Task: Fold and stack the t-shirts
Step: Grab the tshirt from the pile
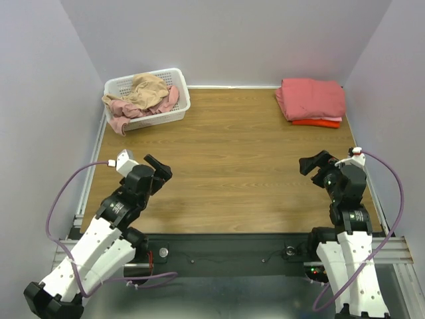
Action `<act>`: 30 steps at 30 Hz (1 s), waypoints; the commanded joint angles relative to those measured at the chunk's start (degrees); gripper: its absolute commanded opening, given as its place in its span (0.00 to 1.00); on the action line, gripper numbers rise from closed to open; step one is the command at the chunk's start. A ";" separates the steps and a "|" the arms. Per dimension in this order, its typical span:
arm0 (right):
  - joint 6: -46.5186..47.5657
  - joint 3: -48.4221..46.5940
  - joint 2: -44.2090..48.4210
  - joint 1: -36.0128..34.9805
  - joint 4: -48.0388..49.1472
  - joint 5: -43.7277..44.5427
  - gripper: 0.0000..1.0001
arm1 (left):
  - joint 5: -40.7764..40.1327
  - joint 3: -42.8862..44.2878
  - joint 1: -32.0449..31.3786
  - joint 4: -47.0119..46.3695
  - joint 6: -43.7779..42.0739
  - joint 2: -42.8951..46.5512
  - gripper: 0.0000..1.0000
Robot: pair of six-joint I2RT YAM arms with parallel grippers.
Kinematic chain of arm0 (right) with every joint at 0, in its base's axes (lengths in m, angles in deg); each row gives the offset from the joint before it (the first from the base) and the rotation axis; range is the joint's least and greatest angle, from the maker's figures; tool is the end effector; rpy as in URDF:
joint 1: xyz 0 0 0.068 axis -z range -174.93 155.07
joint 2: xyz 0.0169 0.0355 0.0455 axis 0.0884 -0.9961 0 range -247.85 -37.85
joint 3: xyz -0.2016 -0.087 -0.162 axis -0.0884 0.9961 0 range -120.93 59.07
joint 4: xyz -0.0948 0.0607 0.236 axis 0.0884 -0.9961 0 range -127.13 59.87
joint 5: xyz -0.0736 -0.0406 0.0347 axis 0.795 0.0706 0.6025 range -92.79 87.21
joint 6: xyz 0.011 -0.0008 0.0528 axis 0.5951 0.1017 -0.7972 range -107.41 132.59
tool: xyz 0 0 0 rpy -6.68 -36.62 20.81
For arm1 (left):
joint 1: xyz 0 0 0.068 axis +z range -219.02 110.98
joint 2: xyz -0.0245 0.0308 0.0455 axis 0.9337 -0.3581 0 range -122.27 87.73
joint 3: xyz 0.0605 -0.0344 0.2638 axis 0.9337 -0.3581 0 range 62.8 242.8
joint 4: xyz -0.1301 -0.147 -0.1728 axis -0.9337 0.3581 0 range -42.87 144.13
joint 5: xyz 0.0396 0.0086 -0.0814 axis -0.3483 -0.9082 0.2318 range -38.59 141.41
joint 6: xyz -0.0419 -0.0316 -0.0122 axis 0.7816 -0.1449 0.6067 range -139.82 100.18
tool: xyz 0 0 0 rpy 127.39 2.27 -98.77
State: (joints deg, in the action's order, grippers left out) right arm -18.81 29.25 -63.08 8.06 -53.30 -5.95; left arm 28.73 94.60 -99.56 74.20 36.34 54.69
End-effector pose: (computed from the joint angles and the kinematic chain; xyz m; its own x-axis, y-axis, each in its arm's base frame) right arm 0.1244 -0.0046 0.2705 -0.2716 0.5351 -0.7999 0.1657 0.8448 0.5088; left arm 0.1267 -0.0588 0.2615 -0.3741 -0.6690 -0.6423 -0.2409 0.7389 -0.6293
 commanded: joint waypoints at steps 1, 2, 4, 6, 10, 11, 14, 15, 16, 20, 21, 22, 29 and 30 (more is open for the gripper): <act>-0.33 -0.15 -0.16 0.09 2.26 -0.44 1.00 | -6.23 7.83 -0.13 -1.23 -1.84 -4.57 0.99; -0.16 -0.15 -0.34 0.09 2.17 -1.40 1.00 | -6.76 11.42 0.22 -1.84 -3.67 -7.80 0.99; 0.11 -0.32 -0.69 0.09 2.17 -1.94 1.00 | -7.73 15.91 1.45 -2.37 -6.58 -12.20 0.99; 0.20 -0.15 -1.31 0.09 2.17 -2.38 1.00 | -8.96 23.64 5.48 -0.97 -9.57 -19.93 0.98; -0.07 -0.15 -3.06 0.09 2.26 -2.38 1.00 | -9.76 38.14 14.79 1.23 -16.69 -33.03 0.98; 0.02 -0.23 -3.33 0.09 2.17 -2.81 1.00 | -8.10 43.48 16.73 0.88 -20.00 -37.67 0.98; 0.28 0.03 -3.59 0.09 2.35 -4.05 1.00 | -2.91 51.51 23.85 1.84 -20.92 -45.78 0.99; 0.20 0.03 -3.86 0.09 2.52 -3.79 1.00 | -2.38 53.01 26.56 1.85 -21.00 -47.63 0.98; 0.20 0.12 -4.03 0.09 2.61 -3.70 1.00 | -2.29 54.85 27.63 2.28 -21.01 -49.65 0.98; 0.11 0.12 -5.44 0.09 3.05 -3.78 1.00 | 0.34 66.72 32.91 7.90 -22.49 -62.22 0.93; 0.11 0.12 -5.79 0.09 3.23 -3.96 1.00 | 0.61 68.65 33.53 8.95 -22.76 -64.24 0.92; 0.11 0.20 -6.57 0.09 3.32 -3.87 1.00 | 1.05 70.67 34.58 10.44 -22.68 -66.26 0.91; 0.28 -0.06 -10.01 0.09 3.49 -4.84 1.00 | 5.62 72.28 35.29 8.97 -22.59 -72.43 0.86; 0.28 -0.15 -10.27 0.09 3.49 -5.01 1.00 | 5.71 72.01 35.29 8.44 -22.50 -72.43 0.87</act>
State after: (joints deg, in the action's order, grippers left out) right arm -18.76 29.25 -72.63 8.06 -52.54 -9.95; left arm 32.19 166.35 -64.04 83.58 14.97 -20.23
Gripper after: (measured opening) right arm 0.998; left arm 0.867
